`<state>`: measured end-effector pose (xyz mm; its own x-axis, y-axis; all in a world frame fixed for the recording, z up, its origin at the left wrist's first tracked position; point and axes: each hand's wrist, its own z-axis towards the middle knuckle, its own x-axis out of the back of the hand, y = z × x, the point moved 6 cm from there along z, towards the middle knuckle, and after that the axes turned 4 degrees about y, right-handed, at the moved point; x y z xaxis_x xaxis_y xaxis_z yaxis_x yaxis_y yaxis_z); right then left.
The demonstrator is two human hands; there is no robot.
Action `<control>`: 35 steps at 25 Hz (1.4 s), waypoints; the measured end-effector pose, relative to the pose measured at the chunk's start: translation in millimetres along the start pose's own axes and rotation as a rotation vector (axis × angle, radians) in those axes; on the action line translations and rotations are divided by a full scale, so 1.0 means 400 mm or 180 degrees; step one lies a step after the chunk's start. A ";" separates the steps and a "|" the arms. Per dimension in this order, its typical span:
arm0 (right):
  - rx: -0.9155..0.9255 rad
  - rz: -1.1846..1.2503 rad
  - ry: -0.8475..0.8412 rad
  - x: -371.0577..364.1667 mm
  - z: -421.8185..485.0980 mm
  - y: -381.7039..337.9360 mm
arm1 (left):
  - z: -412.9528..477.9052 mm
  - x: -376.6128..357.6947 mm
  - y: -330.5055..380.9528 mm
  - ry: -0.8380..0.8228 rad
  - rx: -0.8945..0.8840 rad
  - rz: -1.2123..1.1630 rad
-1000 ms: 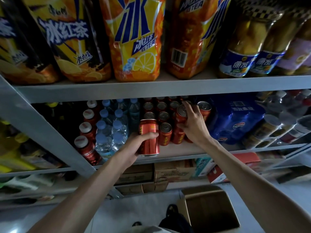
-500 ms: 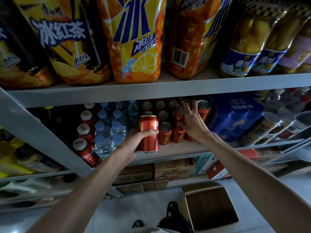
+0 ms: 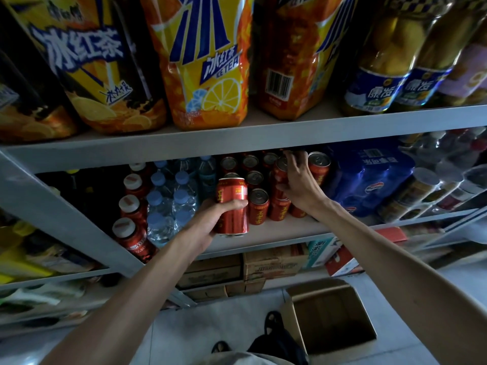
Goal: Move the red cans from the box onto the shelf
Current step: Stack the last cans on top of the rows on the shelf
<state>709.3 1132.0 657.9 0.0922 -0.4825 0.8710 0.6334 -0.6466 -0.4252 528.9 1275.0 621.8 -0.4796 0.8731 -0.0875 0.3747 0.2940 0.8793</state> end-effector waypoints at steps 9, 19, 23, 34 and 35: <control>0.0152 -0.0433 -0.0174 0.013 -0.013 -0.028 | 0.013 0.000 0.001 -0.0017 0.0077 -0.0056; 0.0422 -0.1296 0.0061 0.037 -0.015 -0.047 | 0.021 -0.016 0.010 -0.0052 0.0108 -0.0067; 0.0517 -0.1427 0.0139 0.045 -0.011 -0.043 | 0.028 -0.012 0.010 -0.0067 0.0097 -0.0033; 0.0407 -0.1407 0.0124 0.048 -0.007 -0.030 | 0.059 -0.014 0.008 -0.0184 -0.0049 0.0029; 0.0394 -0.1399 0.0128 0.046 -0.008 -0.028 | 0.059 -0.017 0.009 -0.0189 -0.0053 0.0037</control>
<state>701.4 1128.5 678.0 -0.2342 -0.2023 0.9509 0.6929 -0.7209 0.0173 552.2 1279.5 614.4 -0.4272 0.8981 -0.1043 0.3665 0.2774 0.8881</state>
